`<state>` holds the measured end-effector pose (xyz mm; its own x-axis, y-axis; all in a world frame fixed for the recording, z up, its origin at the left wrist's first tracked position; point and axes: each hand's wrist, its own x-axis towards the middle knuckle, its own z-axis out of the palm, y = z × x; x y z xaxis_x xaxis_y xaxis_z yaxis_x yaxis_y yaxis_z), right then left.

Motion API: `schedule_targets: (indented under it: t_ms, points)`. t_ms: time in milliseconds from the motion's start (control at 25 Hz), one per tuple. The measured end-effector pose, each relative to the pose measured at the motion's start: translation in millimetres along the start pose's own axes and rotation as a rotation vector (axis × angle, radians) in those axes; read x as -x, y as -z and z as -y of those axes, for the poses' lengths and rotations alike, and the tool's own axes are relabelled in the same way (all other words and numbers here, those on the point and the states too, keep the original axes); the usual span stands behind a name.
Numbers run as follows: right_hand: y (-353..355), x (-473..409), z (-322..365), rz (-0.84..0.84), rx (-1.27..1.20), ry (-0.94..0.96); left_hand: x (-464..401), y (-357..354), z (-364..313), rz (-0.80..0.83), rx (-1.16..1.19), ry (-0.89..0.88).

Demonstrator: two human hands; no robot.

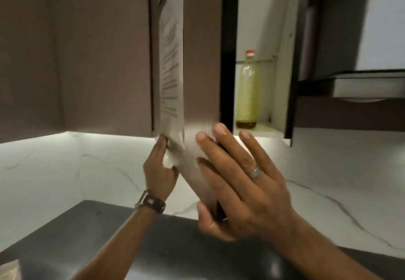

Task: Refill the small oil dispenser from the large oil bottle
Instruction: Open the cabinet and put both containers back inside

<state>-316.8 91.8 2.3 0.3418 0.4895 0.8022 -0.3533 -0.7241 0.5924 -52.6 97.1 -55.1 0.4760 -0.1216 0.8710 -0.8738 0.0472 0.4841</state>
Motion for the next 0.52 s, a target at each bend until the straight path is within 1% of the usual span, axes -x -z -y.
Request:
schedule_targets:
  t_ms: [40, 120, 160, 200, 280, 400, 520]
  points:
    - [0, 14, -11, 0.023, 0.045, -0.057, 0, -8, 0, 0.015, 0.014, -0.02]
    - [-2, 44, -39, 0.082, 0.148, -0.153, 6, -26, 6, 0.101, 0.011, -0.132]
    - [-5, 59, -53, 0.121, 0.196, -0.195, 6, -32, -3, 0.133, -0.01, -0.154]
    - [-10, 74, -67, 0.17, 0.243, -0.234, 5, -39, -10, 0.168, -0.012, -0.181]
    - [-24, 103, -92, 0.286, 0.307, -0.312, 4, -53, -1, 0.237, -0.029, -0.241]
    - [-52, 137, -116, 0.432, 0.335, -0.428, -3, -69, 13, 0.363, -0.119, -0.266]
    - [-77, 157, -132, 0.522, 0.306, -0.535, -11, -86, 24, 0.412, -0.172, -0.292]
